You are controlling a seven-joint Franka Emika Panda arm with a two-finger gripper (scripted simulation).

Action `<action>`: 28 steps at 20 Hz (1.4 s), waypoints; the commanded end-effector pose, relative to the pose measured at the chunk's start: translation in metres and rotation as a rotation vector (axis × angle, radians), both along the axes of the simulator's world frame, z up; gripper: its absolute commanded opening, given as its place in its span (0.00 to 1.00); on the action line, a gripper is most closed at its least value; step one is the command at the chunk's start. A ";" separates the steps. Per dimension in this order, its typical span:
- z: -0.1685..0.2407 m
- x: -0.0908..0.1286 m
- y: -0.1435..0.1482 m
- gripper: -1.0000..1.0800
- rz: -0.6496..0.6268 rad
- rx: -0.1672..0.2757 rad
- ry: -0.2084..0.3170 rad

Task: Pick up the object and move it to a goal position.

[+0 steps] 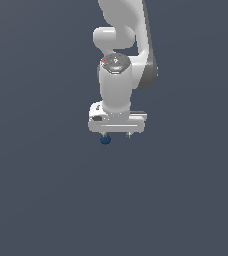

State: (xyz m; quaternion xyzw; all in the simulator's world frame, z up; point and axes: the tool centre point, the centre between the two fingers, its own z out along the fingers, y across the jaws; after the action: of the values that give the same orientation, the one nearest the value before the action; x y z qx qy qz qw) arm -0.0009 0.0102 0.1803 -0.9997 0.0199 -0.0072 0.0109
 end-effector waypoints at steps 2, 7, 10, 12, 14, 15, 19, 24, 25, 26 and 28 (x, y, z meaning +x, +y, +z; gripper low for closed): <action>0.000 0.000 -0.001 0.96 -0.001 0.000 0.000; 0.003 -0.003 -0.025 0.96 -0.044 -0.009 0.008; 0.004 -0.005 -0.037 0.96 -0.066 -0.013 0.011; 0.004 -0.005 -0.038 0.96 -0.067 -0.013 0.012; 0.004 -0.005 -0.036 0.96 -0.064 -0.013 0.011; 0.004 -0.005 -0.036 0.96 -0.064 -0.013 0.011; -0.002 -0.008 -0.038 0.96 -0.058 -0.013 0.011; -0.020 -0.018 -0.041 0.96 -0.039 -0.015 0.012; -0.024 -0.021 -0.042 0.96 -0.034 -0.016 0.012; -0.030 -0.024 -0.043 0.96 -0.028 -0.016 0.012; -0.041 -0.032 -0.045 0.96 -0.015 -0.017 0.012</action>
State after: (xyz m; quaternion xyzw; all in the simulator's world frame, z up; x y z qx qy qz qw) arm -0.0269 -0.0332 0.1478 -0.9995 0.0321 -0.0018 0.0025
